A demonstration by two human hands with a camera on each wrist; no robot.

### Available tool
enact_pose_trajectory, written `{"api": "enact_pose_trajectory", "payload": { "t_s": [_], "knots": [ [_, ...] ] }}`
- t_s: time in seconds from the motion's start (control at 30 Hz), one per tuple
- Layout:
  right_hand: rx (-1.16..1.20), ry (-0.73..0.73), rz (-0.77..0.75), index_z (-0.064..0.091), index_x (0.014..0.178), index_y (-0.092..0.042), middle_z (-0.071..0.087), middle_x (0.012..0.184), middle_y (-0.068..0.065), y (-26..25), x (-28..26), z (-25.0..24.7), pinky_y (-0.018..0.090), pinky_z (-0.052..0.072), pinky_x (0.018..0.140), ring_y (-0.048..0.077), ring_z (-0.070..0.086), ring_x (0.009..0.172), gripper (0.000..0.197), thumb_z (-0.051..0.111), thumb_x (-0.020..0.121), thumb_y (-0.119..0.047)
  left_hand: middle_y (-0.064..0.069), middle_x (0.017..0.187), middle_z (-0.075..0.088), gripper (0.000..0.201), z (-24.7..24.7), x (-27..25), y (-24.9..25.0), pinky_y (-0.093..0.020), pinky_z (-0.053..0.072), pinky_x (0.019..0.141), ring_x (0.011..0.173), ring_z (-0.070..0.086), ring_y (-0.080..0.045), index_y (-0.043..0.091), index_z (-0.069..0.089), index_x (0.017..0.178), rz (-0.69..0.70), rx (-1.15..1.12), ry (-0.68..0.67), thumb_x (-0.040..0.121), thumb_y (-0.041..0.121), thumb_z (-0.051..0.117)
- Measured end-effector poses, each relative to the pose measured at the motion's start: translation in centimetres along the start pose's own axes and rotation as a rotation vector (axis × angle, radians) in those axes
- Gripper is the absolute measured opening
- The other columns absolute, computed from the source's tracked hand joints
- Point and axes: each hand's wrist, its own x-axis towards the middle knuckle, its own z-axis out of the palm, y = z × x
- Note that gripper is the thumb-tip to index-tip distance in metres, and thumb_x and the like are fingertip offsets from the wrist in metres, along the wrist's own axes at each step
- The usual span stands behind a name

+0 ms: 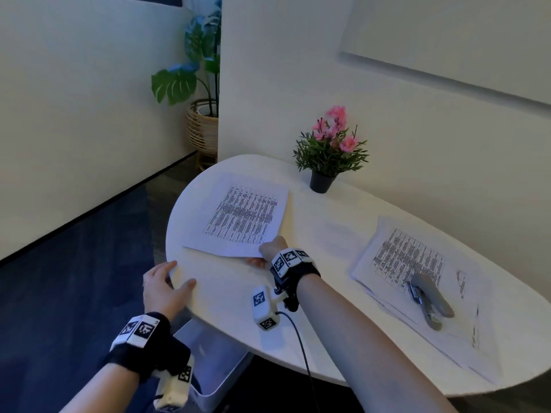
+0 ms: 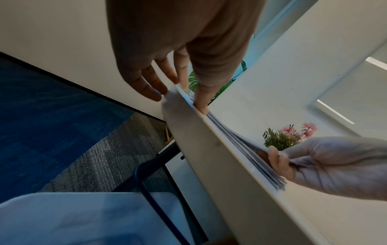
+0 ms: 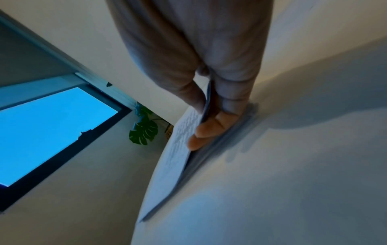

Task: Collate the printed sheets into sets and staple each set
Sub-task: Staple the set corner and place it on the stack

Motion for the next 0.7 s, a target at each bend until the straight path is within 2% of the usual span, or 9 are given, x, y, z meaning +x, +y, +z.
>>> {"api": "enact_pose_trajectory", "payload": {
  "t_s": [0.03,0.1,0.2,0.33,0.4,0.5,0.6,0.63,0.7],
  "knots": [
    [-0.009,0.014,0.001,0.042,0.106,-0.006,0.058,0.095,0.015,0.4,0.3,0.1,0.019,0.052,0.05,0.015,0.06,0.058,0.011,0.04,0.097,-0.001,-0.01,0.137,0.04,0.06,0.1,0.0,-0.1,-0.042,0.036,0.108,0.123,0.045,-0.027,0.009,0.055,0.129,0.006,-0.009,-0.004,0.074,0.011,0.078],
    [0.005,0.074,0.031,0.042,0.114,-0.006,0.058,0.1,0.017,0.6,0.5,0.3,0.019,0.047,0.039,0.015,0.063,0.047,0.017,0.038,0.098,-0.002,-0.009,0.137,0.038,0.059,0.1,-0.1,-0.2,-0.043,0.037,0.107,0.123,0.044,-0.027,0.011,0.054,0.13,0.023,-0.021,-0.005,0.076,0.01,0.076],
    [0.01,0.16,0.015,0.03,0.139,-0.009,0.052,0.117,0.02,0.6,1.4,0.2,0.02,0.038,0.031,0.024,0.061,0.043,0.046,0.035,0.096,0.006,-0.008,0.137,0.036,0.056,0.1,-0.1,-0.4,-0.045,0.038,0.105,0.123,0.043,-0.027,0.014,0.054,0.13,0.027,-0.027,-0.019,0.077,0.012,0.075],
    [-0.015,0.162,-0.088,0.034,0.139,-0.01,0.052,0.123,0.022,0.1,1.6,0.4,0.019,0.039,0.033,0.022,0.06,0.044,0.047,0.037,0.095,0.006,-0.007,0.137,0.037,0.055,0.3,-0.1,-0.6,-0.044,0.039,0.104,0.124,0.041,-0.025,0.015,0.055,0.13,0.039,-0.032,-0.013,0.078,0.013,0.075],
    [-0.024,0.168,-0.074,0.036,0.134,-0.008,0.055,0.119,0.023,-0.1,1.4,0.5,0.019,0.039,0.033,0.02,0.06,0.043,0.041,0.037,0.095,0.005,-0.007,0.138,0.037,0.054,0.3,-0.1,-0.8,-0.044,0.039,0.104,0.126,0.04,-0.024,0.014,0.055,0.129,0.057,-0.032,-0.016,0.078,0.014,0.075],
    [-0.129,0.166,-0.009,0.043,0.118,0.003,0.062,0.091,0.022,-0.3,0.9,0.6,0.02,0.043,0.04,0.018,0.056,0.038,0.023,0.043,0.095,0.001,-0.006,0.138,0.037,0.053,0.2,-0.2,-0.9,-0.042,0.038,0.104,0.127,0.038,-0.023,0.014,0.055,0.129,0.072,-0.025,-0.018,0.08,0.016,0.074],
    [-0.254,0.186,-0.006,0.052,0.103,0.006,0.058,0.081,0.012,0.2,1.3,0.2,0.021,0.045,0.048,0.018,0.054,0.055,0.016,0.048,0.092,-0.006,-0.004,0.138,0.037,0.051,0.1,-0.4,-0.8,-0.042,0.038,0.102,0.127,0.038,-0.022,0.016,0.055,0.129,0.07,-0.025,-0.021,0.081,0.017,0.073],
    [-0.318,0.2,-0.008,0.054,0.094,0.003,0.057,0.075,0.009,0.3,1.3,-0.1,0.021,0.042,0.047,0.017,0.052,0.055,0.013,0.048,0.091,-0.008,-0.004,0.138,0.037,0.051,0.1,-0.4,-0.8,-0.042,0.038,0.103,0.127,0.037,-0.022,0.016,0.055,0.129,0.068,-0.025,-0.023,0.081,0.017,0.073],
    [-0.44,0.221,-0.019,0.047,0.066,-0.005,0.051,0.059,0.005,0.7,1.1,-0.6,0.018,0.035,0.043,0.016,0.045,0.046,0.026,0.048,0.092,-0.01,-0.003,0.138,0.036,0.051,0.1,-0.5,-0.8,-0.043,0.037,0.103,0.127,0.038,-0.022,0.016,0.056,0.128,0.064,-0.029,-0.025,0.081,0.018,0.073]
  ]
}}
